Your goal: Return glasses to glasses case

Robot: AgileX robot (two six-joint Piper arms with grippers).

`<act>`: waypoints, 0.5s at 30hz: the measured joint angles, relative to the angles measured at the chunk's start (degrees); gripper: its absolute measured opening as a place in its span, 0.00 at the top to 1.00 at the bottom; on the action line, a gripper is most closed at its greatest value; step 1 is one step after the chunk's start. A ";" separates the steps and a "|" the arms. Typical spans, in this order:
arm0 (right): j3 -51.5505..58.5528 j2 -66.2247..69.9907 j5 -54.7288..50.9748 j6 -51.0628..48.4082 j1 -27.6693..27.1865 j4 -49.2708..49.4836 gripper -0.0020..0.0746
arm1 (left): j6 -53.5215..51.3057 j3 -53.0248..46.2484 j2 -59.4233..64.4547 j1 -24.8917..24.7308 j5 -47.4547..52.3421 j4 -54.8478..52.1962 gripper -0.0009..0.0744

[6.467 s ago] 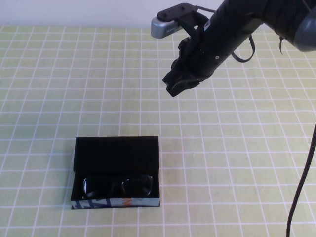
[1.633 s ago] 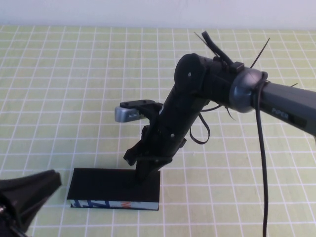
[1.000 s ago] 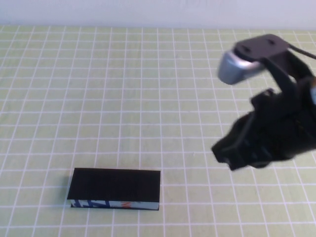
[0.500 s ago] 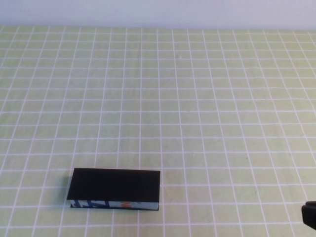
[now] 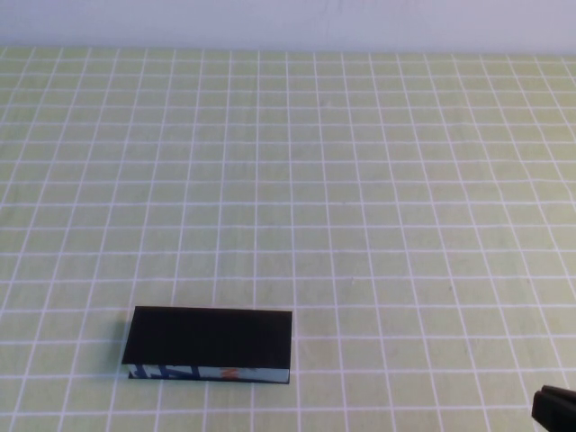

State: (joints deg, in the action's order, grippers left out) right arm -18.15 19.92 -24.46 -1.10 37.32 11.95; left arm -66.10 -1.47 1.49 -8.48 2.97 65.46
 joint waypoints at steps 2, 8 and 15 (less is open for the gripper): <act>1.43 -0.11 0.00 0.00 0.00 0.10 0.99 | 0.00 0.00 0.00 0.00 0.00 0.00 0.99; 2.60 -0.11 -0.51 0.00 0.00 -2.85 0.99 | 0.00 0.00 0.00 0.00 0.00 0.00 0.99; 4.14 -1.82 5.06 0.00 -6.39 -5.73 0.99 | 0.00 0.00 0.00 0.00 0.00 0.00 0.99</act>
State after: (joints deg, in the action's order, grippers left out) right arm -14.01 18.10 -19.40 -1.10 30.93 6.21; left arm -66.10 -1.47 1.49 -8.48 2.97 65.46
